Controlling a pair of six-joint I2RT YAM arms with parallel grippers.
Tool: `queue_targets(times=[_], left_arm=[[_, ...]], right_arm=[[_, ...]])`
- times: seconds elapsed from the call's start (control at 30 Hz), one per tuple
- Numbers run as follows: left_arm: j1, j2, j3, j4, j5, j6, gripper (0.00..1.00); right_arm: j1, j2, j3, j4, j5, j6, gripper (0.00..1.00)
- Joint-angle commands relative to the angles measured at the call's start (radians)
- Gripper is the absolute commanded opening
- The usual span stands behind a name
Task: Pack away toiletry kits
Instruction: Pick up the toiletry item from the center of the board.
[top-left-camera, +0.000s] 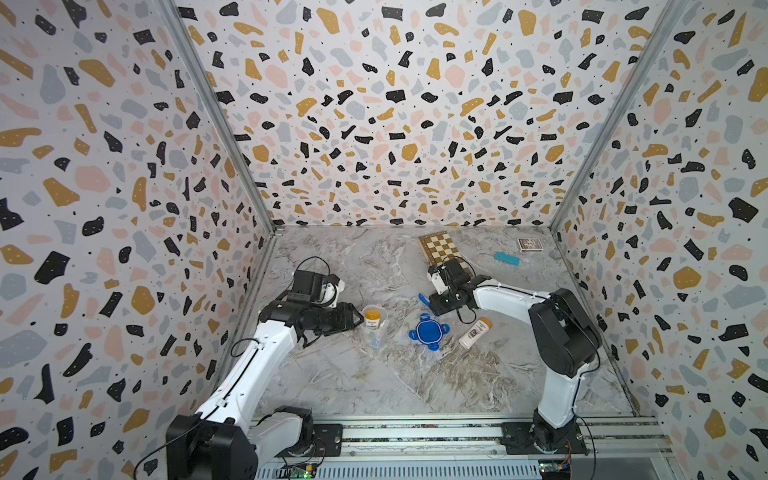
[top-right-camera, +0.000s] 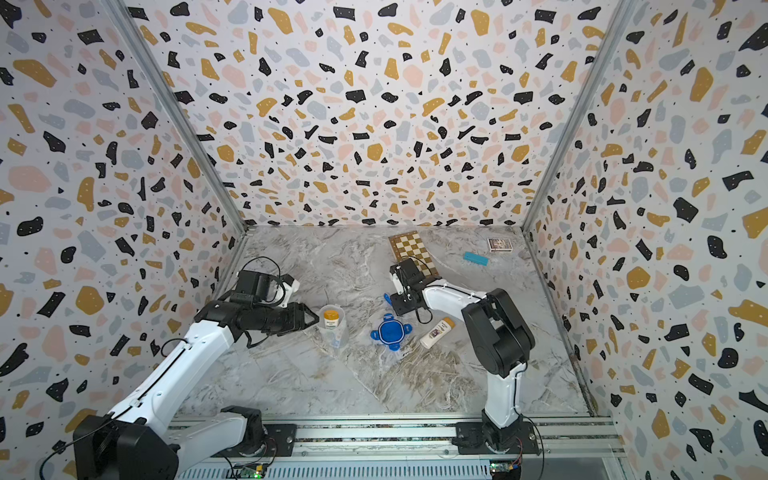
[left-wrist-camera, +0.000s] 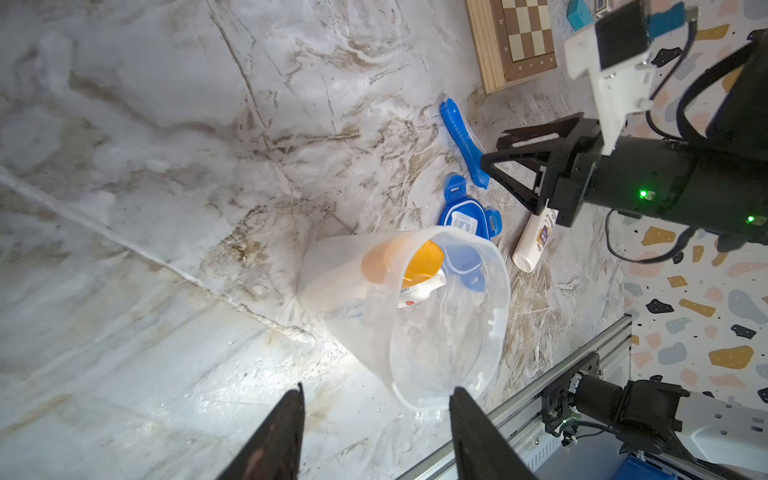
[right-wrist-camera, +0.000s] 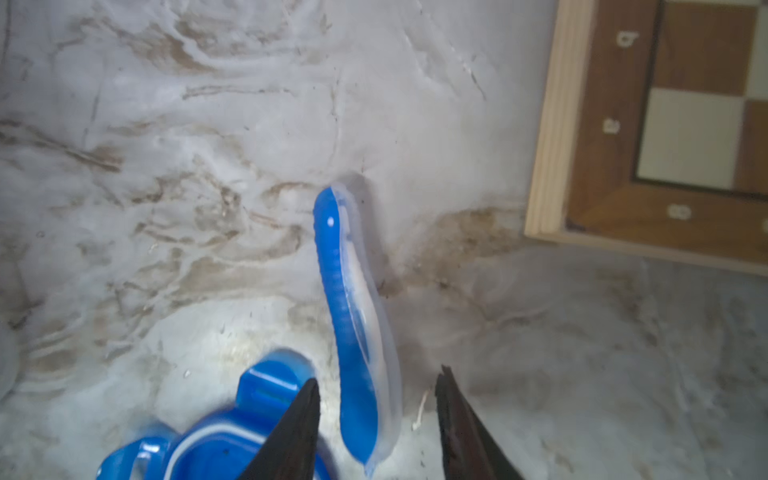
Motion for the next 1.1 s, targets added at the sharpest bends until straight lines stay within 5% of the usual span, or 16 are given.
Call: queue_targets(times=[0.0,0.4,0.57,0.67,0.87,1.07], left_arm=[[-0.003,-0.011,-0.003,0.006,0.008,0.019,0.56],[-0.002,-0.012,0.001,-0.007,-0.002,0.022,0.57],[-0.002,-0.014,0.0,-0.009,-0.007,0.021,0.57],[-0.002,-0.016,0.0,-0.009,-0.007,0.021,0.57],[-0.002,-0.02,-0.002,-0.008,-0.012,0.018,0.57],[-0.002,-0.02,-0.01,0.008,-0.022,-0.008,0.56]], right_arm=[[-0.001,0.028,0.097,-0.059,-0.022,-0.03,0.47],[0.022,0.176,0.22,-0.12,0.036,-0.074,0.46],[0.021,0.155,0.228,-0.126,0.036,-0.088,0.31],[0.021,0.094,0.216,-0.116,0.034,-0.091,0.2],[0.064,-0.132,0.157,-0.059,0.009,-0.066,0.19],[0.166,-0.407,-0.076,0.369,-0.217,0.005,0.19]])
